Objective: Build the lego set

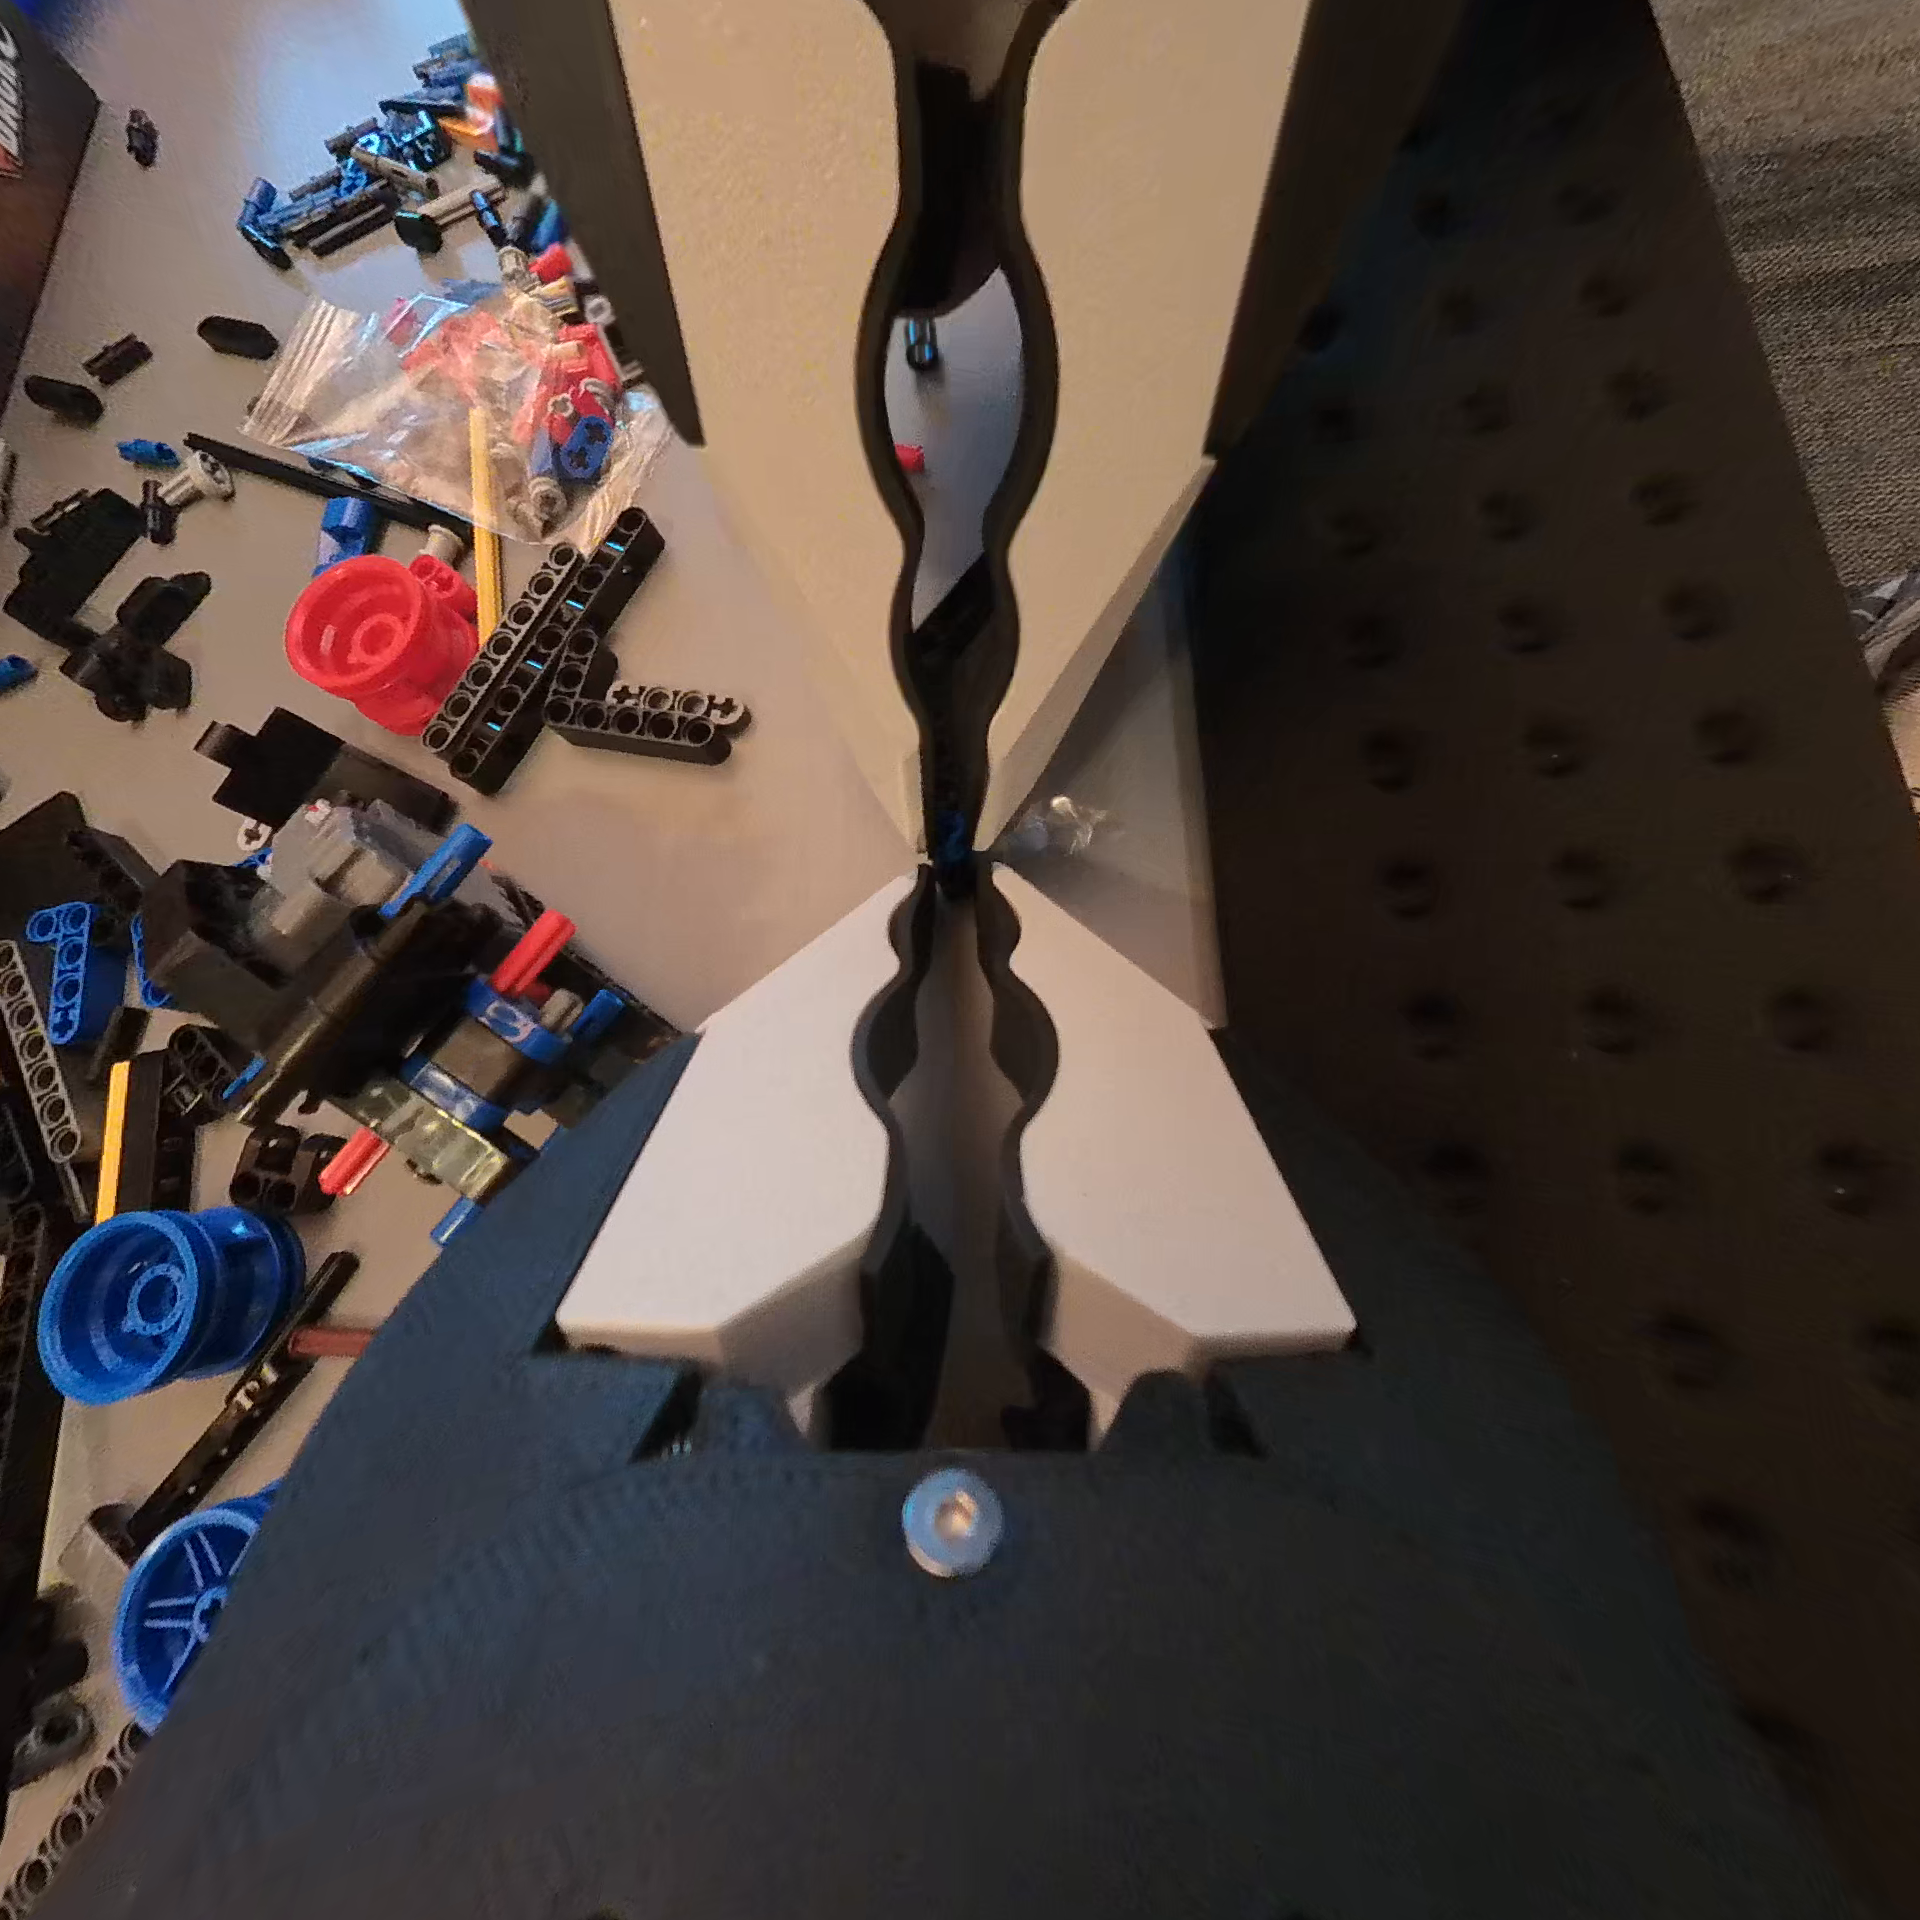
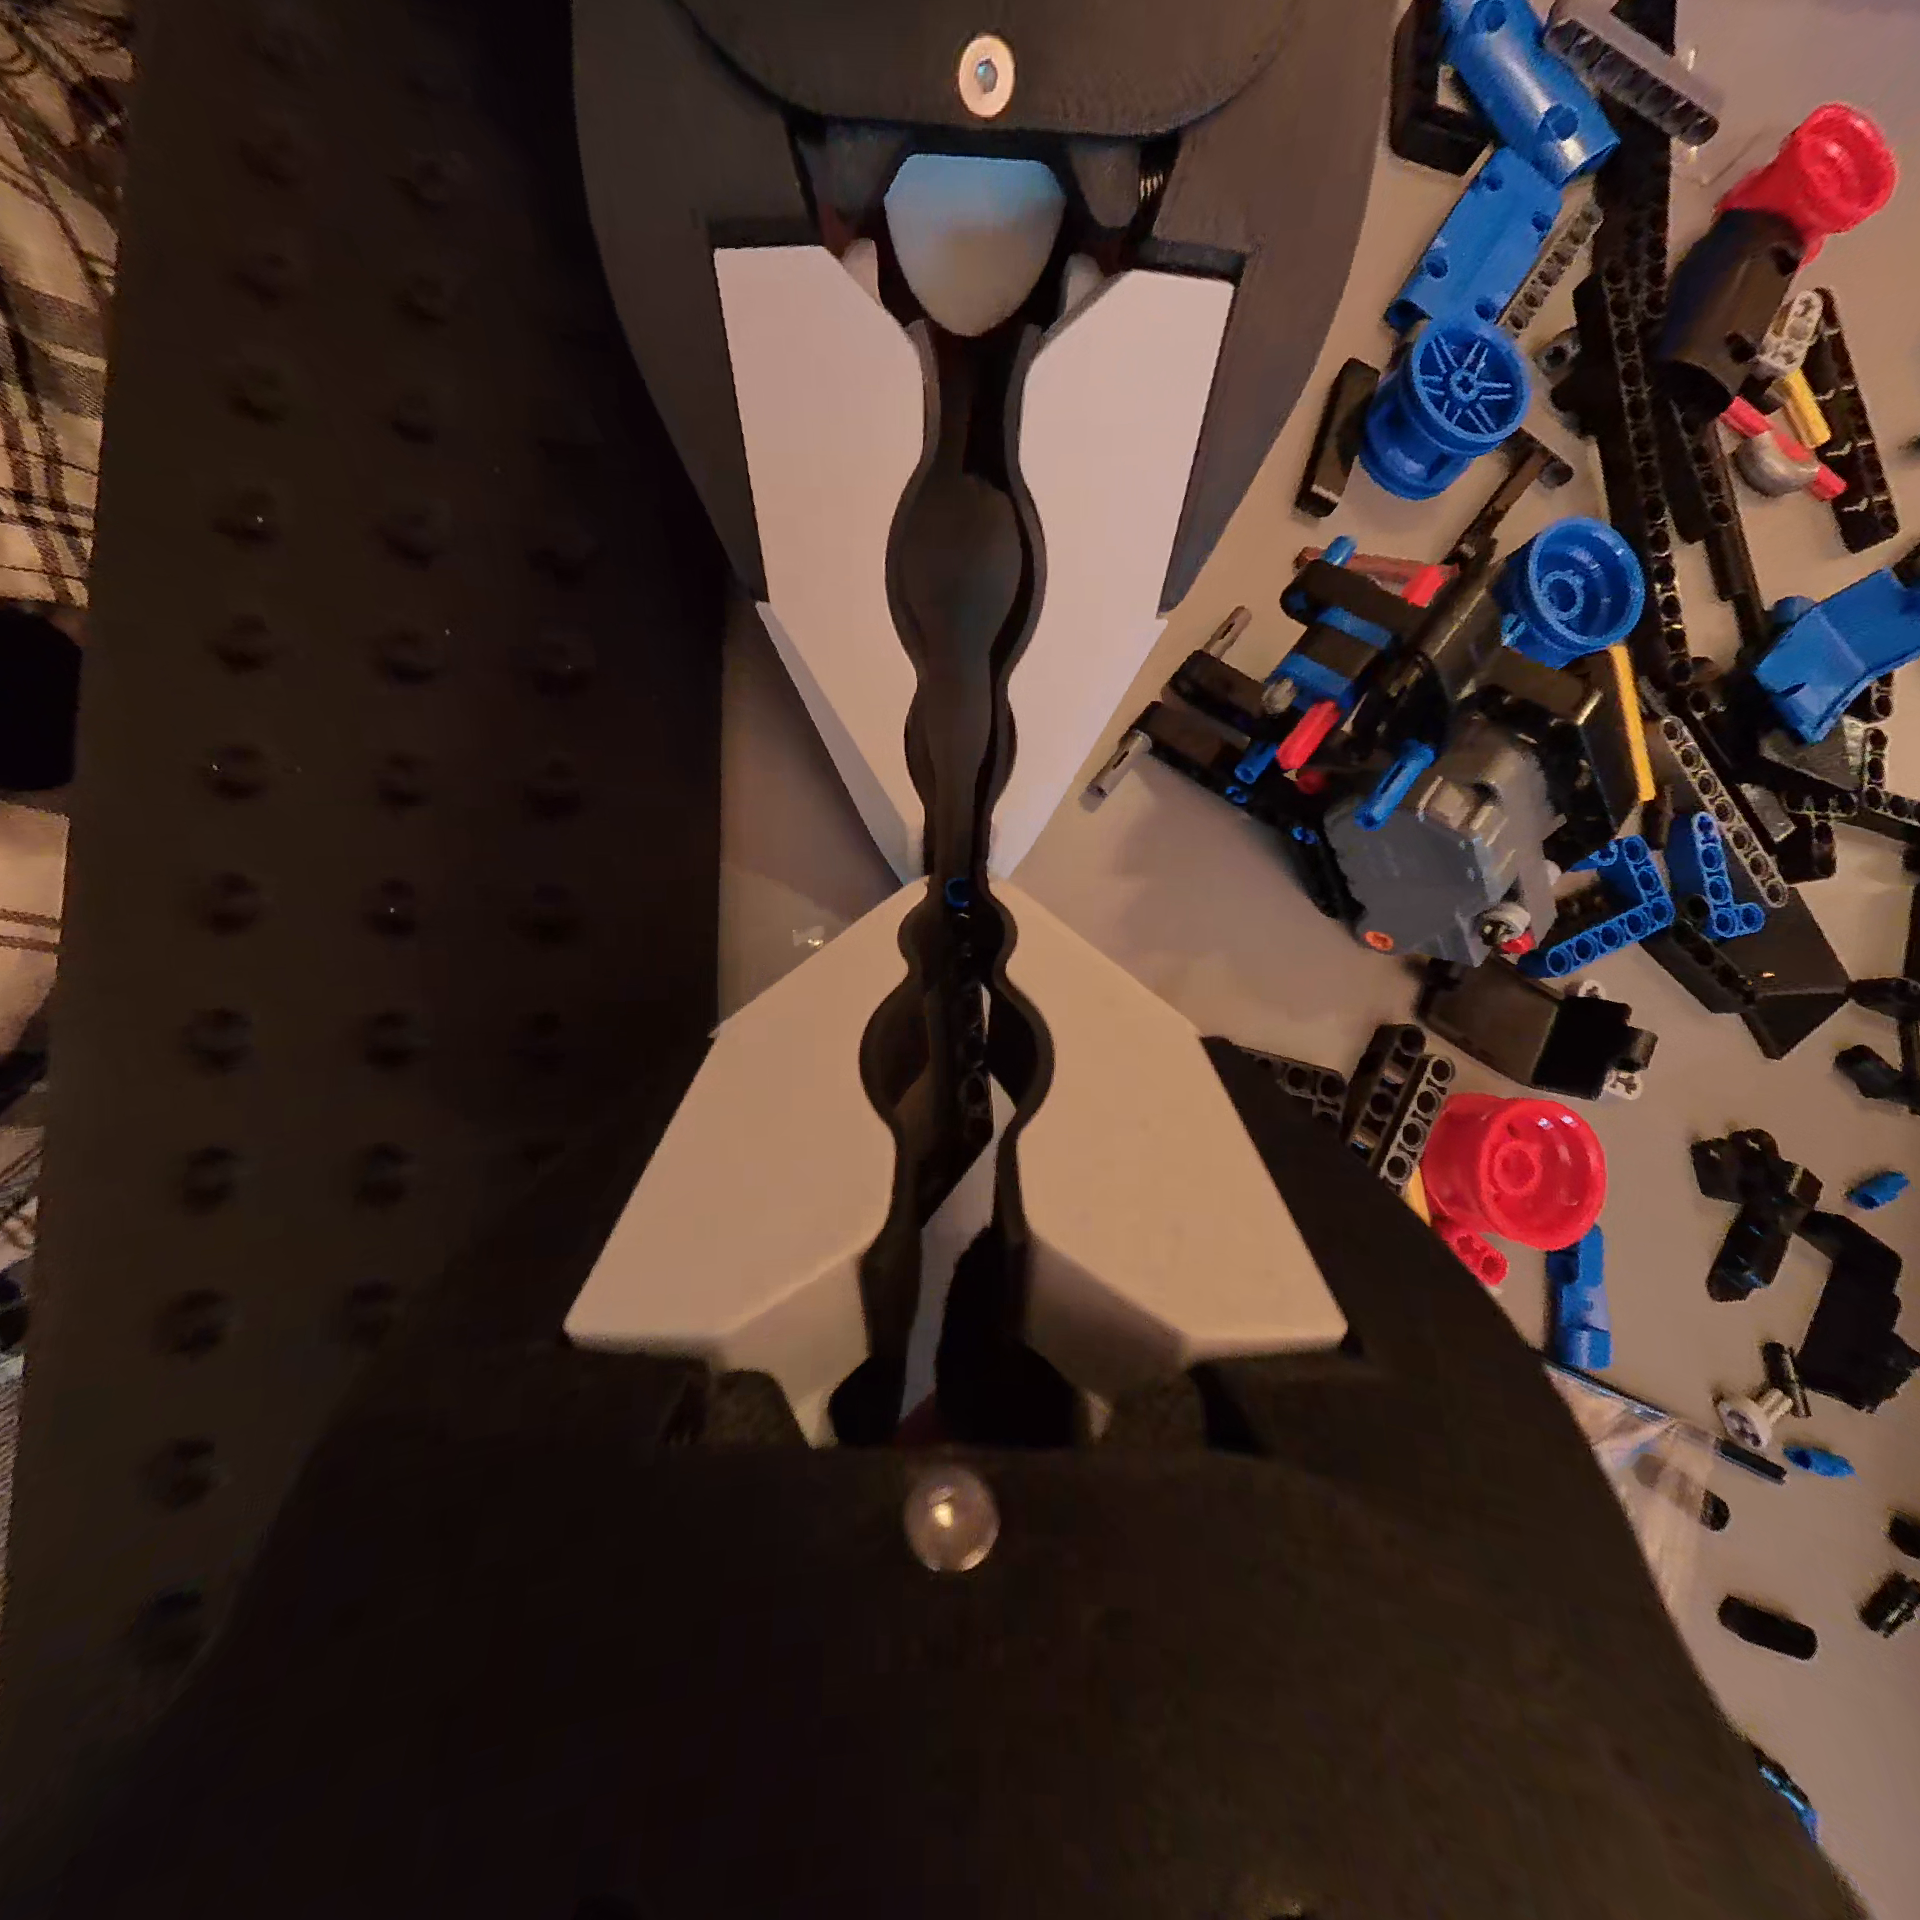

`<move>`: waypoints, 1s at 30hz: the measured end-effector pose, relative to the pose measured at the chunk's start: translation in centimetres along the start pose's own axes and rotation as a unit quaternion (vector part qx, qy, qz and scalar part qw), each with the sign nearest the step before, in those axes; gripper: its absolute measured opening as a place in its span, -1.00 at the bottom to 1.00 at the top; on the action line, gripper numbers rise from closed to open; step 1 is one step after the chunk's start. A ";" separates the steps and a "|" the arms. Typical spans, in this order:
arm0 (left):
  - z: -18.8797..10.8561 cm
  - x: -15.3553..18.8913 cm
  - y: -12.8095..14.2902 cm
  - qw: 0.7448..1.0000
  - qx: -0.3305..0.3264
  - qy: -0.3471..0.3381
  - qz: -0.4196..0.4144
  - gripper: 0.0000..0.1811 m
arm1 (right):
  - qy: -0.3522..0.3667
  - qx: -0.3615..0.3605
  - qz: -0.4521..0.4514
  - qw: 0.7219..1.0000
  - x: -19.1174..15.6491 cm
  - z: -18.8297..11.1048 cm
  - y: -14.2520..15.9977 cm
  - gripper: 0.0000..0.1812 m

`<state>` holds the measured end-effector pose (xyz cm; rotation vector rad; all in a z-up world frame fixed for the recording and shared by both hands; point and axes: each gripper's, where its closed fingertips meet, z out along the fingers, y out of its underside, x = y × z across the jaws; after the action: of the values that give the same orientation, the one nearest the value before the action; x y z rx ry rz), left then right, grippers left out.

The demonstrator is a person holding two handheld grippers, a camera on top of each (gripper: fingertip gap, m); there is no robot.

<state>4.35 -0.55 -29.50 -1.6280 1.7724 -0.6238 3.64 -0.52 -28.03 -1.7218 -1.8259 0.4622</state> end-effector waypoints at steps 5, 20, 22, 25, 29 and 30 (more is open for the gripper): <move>0.0 0.0 0.0 1.000 0.002 0.000 0.004 -0.94 | -0.019 -0.007 -0.008 1.000 -0.1 -0.1 0.1 -0.98; 0.1 0.1 -0.1 1.000 0.006 0.005 0.005 -0.94 | -0.104 -0.048 -0.061 0.992 -0.3 -0.1 0.2 -0.99; 0.1 0.2 -0.2 1.000 0.006 0.005 0.006 -0.94 | -0.113 -0.032 -0.046 0.992 -0.3 -0.1 0.3 -0.99; 0.1 0.2 -0.2 1.000 0.006 0.006 0.007 -0.94 | -0.121 -0.022 -0.034 0.992 -0.3 -0.1 0.3 -0.99; 0.1 0.2 -0.2 1.000 0.007 0.007 0.007 -0.94 | -0.128 -0.036 -0.031 0.991 -0.3 0.1 0.5 -0.99; 0.1 0.1 -0.2 1.000 0.007 0.006 0.008 -0.94 | -0.131 -0.045 -0.030 0.990 -0.3 0.2 0.5 -0.99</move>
<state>4.60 -0.71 -29.46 -1.6021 1.7848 -0.6394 3.93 -0.77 -28.52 -1.7259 -2.1052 0.6140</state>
